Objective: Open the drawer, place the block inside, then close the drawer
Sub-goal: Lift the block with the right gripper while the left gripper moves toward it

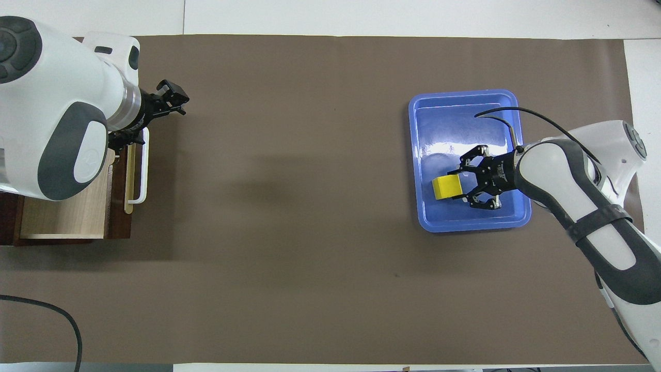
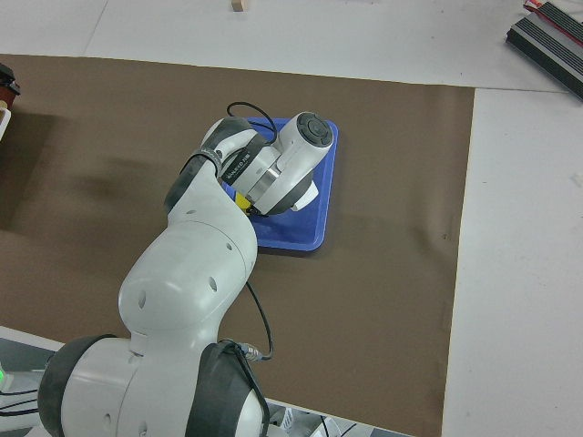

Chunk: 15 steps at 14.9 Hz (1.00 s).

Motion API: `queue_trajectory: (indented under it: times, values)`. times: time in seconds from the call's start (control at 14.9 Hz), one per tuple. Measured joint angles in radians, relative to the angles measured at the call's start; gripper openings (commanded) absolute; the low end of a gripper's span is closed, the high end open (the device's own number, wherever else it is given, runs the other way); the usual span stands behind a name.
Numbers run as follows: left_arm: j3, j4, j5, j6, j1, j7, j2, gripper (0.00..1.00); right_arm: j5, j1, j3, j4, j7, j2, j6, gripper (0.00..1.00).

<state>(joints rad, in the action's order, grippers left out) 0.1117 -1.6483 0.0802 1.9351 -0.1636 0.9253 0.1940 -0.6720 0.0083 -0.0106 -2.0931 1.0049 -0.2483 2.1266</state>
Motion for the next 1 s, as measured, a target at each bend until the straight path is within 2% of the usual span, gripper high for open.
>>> queue_trajectory:
  times: [0.4,0.74,1.0]
  values:
    - [0.006,0.007,-0.027,-0.001,-0.004,0.263,-0.009,1.0,-0.002,-0.002,0.0,0.017,0.0,0.0,-0.002,0.0]
    - [0.008,0.007,-0.033,-0.009,-0.02,0.526,-0.021,1.0,-0.003,0.008,0.002,0.178,0.088,0.0,-0.112,0.0]
    - [0.009,0.008,-0.05,-0.024,-0.043,0.731,-0.022,1.0,-0.003,0.09,0.004,0.256,0.229,0.0,-0.141,0.0]
